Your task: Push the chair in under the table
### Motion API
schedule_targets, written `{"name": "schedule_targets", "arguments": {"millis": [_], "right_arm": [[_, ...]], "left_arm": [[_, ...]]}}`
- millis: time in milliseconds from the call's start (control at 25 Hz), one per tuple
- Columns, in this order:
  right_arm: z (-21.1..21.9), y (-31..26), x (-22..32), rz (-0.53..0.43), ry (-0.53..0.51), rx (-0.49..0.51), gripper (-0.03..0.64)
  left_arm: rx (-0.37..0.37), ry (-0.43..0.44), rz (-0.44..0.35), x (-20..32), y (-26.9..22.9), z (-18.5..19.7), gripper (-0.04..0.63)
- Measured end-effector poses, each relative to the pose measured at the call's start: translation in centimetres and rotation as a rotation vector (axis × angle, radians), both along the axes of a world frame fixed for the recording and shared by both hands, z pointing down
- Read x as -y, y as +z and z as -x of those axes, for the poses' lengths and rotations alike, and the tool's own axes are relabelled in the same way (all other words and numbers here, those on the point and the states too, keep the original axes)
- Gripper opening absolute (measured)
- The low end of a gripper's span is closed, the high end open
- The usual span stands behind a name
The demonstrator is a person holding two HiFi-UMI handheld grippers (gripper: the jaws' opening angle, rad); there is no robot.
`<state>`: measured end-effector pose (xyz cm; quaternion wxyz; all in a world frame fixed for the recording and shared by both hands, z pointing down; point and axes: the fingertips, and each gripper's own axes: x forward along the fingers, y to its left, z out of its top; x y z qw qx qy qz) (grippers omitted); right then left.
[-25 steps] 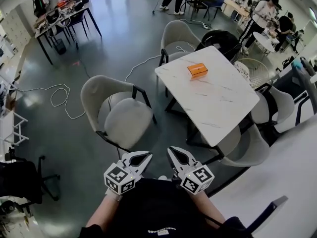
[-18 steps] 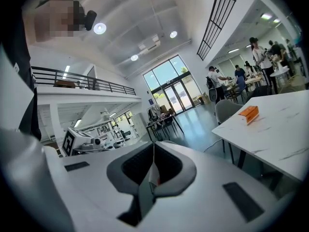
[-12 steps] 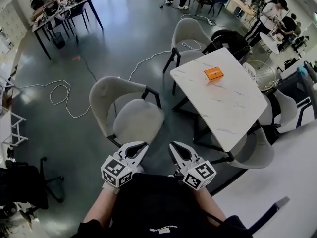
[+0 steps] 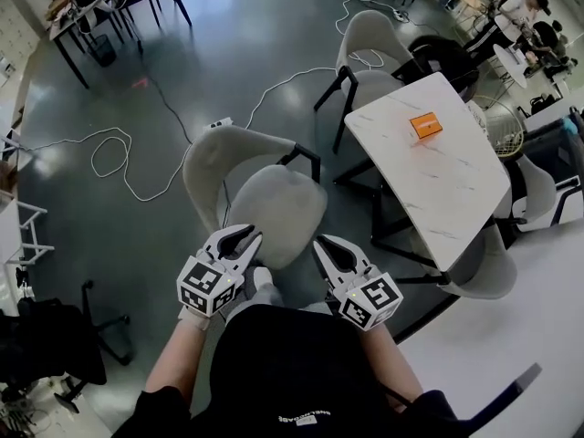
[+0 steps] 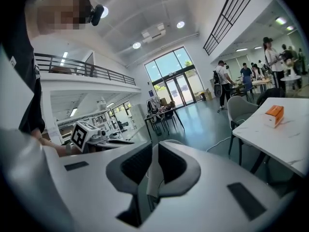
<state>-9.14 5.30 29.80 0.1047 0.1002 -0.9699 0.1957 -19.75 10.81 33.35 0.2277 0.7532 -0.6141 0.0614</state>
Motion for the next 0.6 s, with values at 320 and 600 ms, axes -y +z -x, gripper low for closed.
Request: {"name": "schedule_targets", "arguments": {"millis": [320, 600], "right_arm": [[7.4, 4.1, -3.6, 0.056, -0.129, -0.097, 0.111], [12.9, 9.4, -6.8, 0.058, -0.294, -0.180, 0.205]], "left_arm": [[0.156, -0.088, 0.122, 0.9, 4.6, 11.4, 0.166], [0.269, -0.199, 0.227, 2.8, 10.4, 19.7, 0.233]]}}
